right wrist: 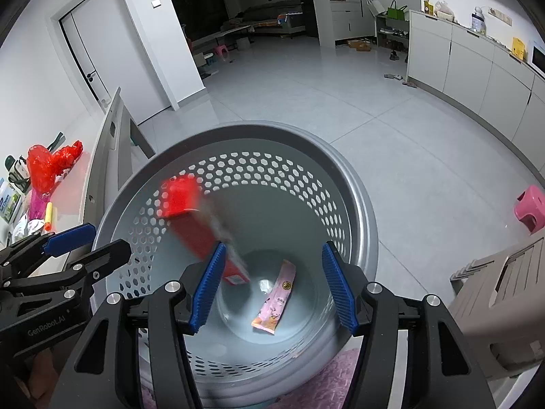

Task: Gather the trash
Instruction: 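Carry both items over the grey basket and open both tools to drop them, then withdraw both tools from the basket back toward the table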

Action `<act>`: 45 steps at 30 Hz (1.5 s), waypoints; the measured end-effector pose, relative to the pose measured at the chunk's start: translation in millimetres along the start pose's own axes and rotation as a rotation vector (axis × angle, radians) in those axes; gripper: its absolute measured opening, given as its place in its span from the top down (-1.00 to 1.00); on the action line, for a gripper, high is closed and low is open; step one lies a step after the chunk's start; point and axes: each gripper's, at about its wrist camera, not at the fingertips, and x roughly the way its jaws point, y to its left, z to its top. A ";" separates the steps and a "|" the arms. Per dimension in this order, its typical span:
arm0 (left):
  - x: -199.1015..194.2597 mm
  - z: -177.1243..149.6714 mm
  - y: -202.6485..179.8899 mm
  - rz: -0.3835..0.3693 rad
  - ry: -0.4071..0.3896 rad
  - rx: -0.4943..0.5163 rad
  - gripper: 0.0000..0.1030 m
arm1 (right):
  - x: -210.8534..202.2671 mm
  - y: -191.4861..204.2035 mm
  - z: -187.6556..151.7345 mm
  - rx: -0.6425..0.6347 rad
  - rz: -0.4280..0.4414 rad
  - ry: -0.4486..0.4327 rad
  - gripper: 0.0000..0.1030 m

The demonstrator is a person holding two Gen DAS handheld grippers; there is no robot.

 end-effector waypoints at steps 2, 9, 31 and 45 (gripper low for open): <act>-0.6 -0.4 1.0 0.001 -0.001 -0.003 -0.21 | -0.9 -0.7 0.1 0.001 0.001 -0.001 -0.10; -5.5 -1.2 1.0 0.006 -0.011 -0.011 -0.25 | -2.8 -0.2 0.1 0.010 0.005 -0.004 -0.10; -36.8 -11.2 23.2 0.027 -0.084 -0.070 -0.53 | -28.8 11.9 -1.0 -0.017 0.008 -0.050 -0.17; -71.8 -26.9 43.4 0.058 -0.141 -0.122 -0.64 | -47.0 38.7 -3.9 -0.066 0.037 -0.084 -0.21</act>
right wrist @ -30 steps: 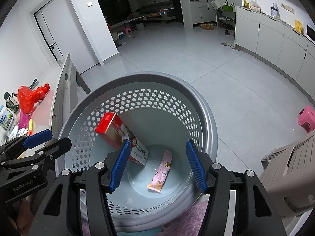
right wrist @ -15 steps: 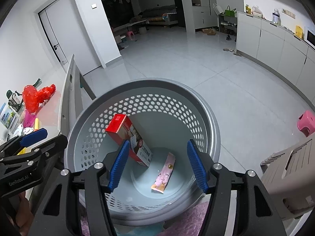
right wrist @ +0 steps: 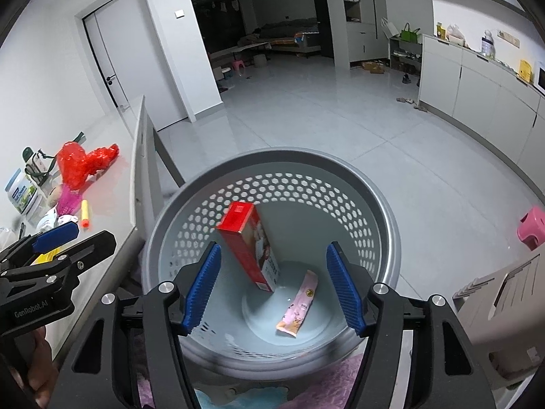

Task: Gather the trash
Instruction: 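Withdraw both tools from the basket back toward the table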

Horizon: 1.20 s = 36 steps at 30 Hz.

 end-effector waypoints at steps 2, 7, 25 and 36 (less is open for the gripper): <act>-6.7 -1.2 4.4 0.011 -0.013 -0.010 -0.68 | -3.1 5.0 0.0 -0.010 0.008 -0.005 -0.22; -22.3 -6.1 15.6 0.032 -0.038 -0.036 -0.76 | -9.8 18.5 1.9 -0.036 0.018 -0.020 -0.28; -65.7 -25.7 61.9 0.126 -0.103 -0.146 -0.80 | -23.5 68.7 -0.9 -0.130 0.099 -0.043 -0.34; -76.1 -43.0 102.8 0.199 -0.108 -0.244 -0.80 | -5.7 106.3 -0.6 -0.214 0.161 -0.008 -0.34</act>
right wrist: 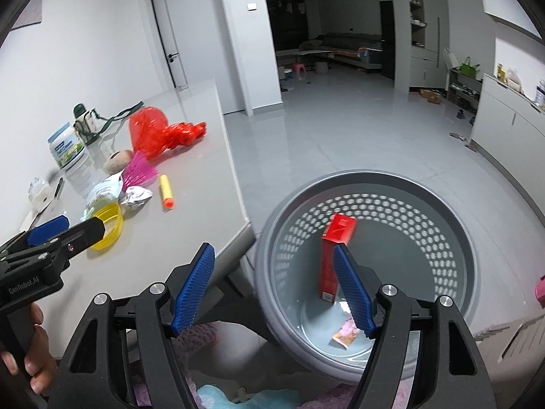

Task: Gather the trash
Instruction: 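Withdraw both tools from the basket back toward the table, then grasp the yellow foam dart with the right tool while the left tool approaches the yellow lid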

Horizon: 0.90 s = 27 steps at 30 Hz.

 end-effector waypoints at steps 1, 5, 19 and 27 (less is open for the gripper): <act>0.7 0.0 5.2 0.007 -0.002 -0.005 -0.80 | 2.3 3.0 0.1 -0.004 0.004 0.003 -0.34; 3.4 -1.1 24.1 0.052 -0.001 -0.032 -0.80 | 13.3 11.6 2.2 -0.023 0.034 0.023 -0.34; 15.4 -8.0 94.6 0.192 0.032 -0.146 -0.80 | 57.5 59.1 17.6 -0.124 0.121 0.079 -0.34; 25.6 -8.2 98.1 0.193 0.057 -0.164 -0.80 | 89.6 82.0 33.2 -0.199 0.133 0.115 -0.34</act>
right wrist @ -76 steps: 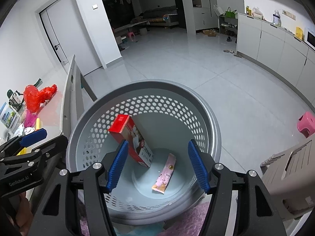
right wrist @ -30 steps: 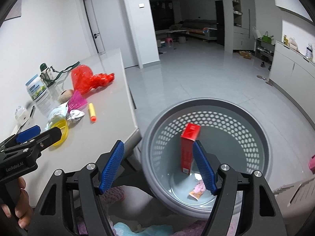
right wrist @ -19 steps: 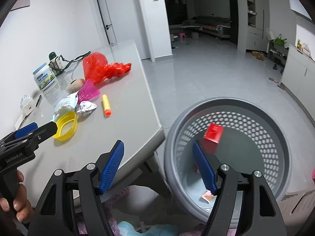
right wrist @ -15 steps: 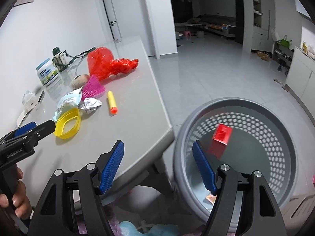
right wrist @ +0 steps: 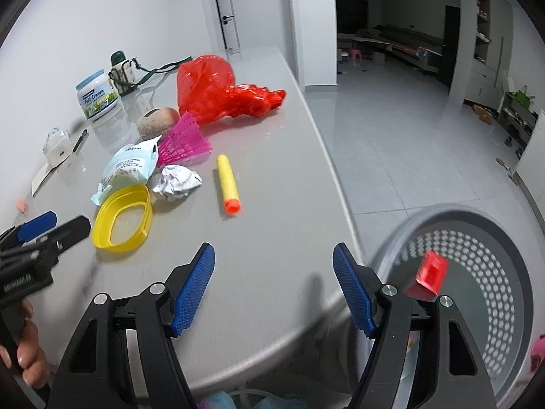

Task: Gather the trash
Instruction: 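Grasp the yellow foam dart with the right tool while the left tool approaches the yellow lid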

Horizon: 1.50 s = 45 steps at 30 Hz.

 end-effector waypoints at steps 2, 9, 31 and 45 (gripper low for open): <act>2.4 0.6 -2.7 0.002 0.003 0.003 -0.80 | 7.7 3.9 8.6 -0.016 0.011 0.000 -0.34; 10.6 1.6 -11.1 0.005 0.018 0.012 -0.80 | 30.2 18.5 30.4 -0.095 -0.011 -0.005 -0.34; 13.6 2.0 -15.4 0.009 0.023 0.004 -0.80 | 60.4 35.5 43.0 -0.198 -0.017 0.004 0.01; 14.3 -1.2 -22.9 -0.004 0.039 0.004 -0.80 | 42.9 27.3 38.9 -0.139 0.060 -0.026 0.76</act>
